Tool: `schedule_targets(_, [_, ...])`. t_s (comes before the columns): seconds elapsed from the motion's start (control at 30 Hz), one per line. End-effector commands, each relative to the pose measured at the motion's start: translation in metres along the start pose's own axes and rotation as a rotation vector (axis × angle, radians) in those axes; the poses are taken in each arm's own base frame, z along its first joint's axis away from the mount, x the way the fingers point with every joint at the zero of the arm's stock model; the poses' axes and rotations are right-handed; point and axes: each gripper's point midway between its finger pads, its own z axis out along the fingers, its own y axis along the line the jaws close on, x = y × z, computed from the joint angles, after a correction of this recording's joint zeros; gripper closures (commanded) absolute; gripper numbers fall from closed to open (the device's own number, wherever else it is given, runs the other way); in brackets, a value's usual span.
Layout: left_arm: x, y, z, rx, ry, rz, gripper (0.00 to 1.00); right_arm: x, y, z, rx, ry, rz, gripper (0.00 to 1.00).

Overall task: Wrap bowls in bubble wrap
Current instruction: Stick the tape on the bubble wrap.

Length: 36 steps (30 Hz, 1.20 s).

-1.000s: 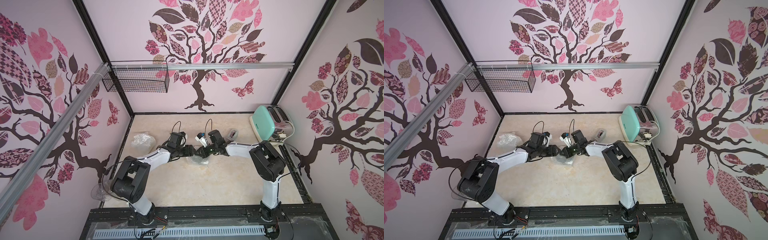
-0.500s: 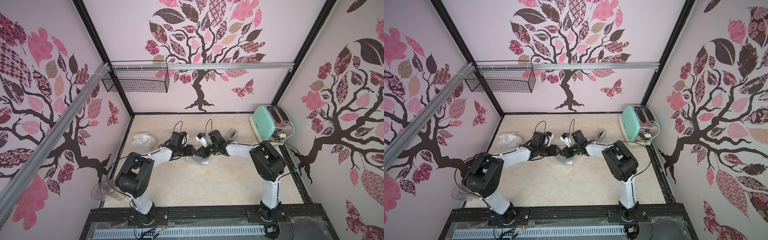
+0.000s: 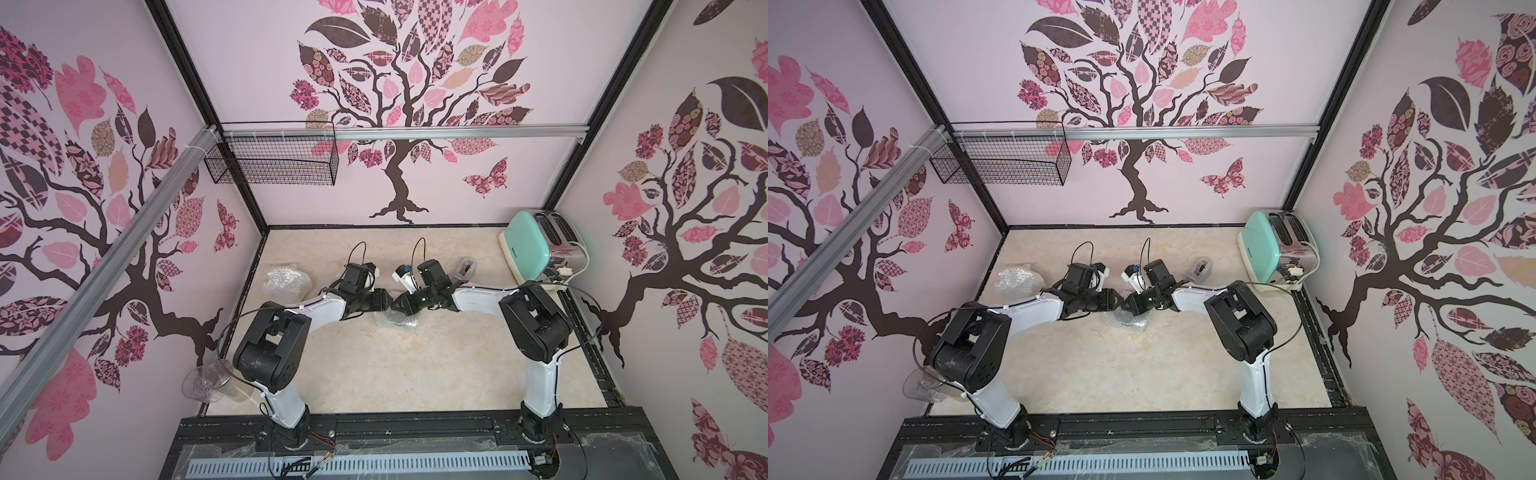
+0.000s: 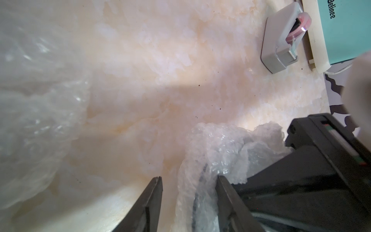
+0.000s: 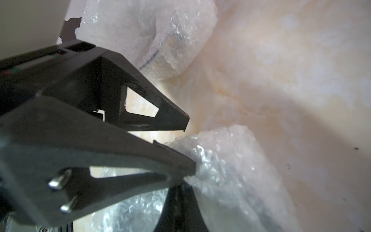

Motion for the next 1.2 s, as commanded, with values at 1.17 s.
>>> schedule_targets(1.17, [0.011,0.010,-0.001,-0.028,0.001,-0.013,0.54,-0.027,0.041,-0.055,-0.002,-0.130,-0.024,0.60])
